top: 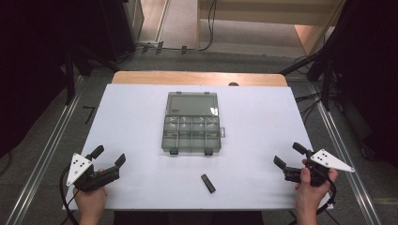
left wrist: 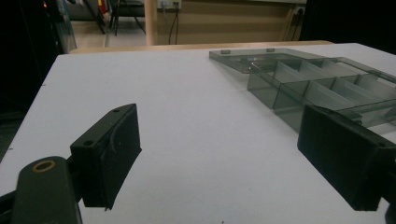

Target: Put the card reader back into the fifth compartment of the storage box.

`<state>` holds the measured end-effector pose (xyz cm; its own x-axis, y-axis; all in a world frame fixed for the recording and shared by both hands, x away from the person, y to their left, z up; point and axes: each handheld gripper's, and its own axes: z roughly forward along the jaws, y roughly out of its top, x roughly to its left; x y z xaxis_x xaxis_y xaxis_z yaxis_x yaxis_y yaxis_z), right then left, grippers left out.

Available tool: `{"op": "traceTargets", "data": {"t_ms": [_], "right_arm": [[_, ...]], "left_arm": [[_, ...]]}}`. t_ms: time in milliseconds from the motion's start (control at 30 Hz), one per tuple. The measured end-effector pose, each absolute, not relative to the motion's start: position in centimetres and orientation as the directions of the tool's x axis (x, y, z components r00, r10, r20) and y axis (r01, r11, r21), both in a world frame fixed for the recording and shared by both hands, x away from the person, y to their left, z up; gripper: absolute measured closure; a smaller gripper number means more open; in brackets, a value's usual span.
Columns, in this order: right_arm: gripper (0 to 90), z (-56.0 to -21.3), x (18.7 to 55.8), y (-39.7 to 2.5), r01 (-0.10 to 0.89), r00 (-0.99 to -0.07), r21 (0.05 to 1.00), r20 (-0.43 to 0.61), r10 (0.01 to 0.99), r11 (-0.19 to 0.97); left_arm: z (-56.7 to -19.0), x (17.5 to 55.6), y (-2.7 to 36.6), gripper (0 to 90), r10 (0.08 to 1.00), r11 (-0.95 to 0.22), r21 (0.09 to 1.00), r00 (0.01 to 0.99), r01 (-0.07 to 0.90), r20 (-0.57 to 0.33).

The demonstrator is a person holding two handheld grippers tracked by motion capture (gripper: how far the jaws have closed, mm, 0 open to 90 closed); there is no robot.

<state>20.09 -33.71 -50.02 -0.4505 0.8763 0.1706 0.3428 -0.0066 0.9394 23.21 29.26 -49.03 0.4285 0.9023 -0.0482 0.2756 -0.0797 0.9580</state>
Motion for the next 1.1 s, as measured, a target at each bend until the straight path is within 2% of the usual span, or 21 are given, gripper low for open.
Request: {"op": "traceTargets", "data": {"t_ms": [367, 1100], "right_arm": [[3.4, -48.4, 20.0, -31.9, 0.337, -0.470, 0.941, 0.150, 0.870, 0.019], [3.4, -46.2, 20.6, -26.7, 0.334, -0.596, 0.935, 0.112, 0.795, 0.118]], "left_arm": [[-49.1, 23.3, 29.1, 13.6, 0.903, -0.087, 0.957, 0.427, 0.275, -0.041], [-49.1, 23.2, 28.9, 13.6, 0.902, -0.102, 0.956, 0.431, 0.276, -0.028]]}}
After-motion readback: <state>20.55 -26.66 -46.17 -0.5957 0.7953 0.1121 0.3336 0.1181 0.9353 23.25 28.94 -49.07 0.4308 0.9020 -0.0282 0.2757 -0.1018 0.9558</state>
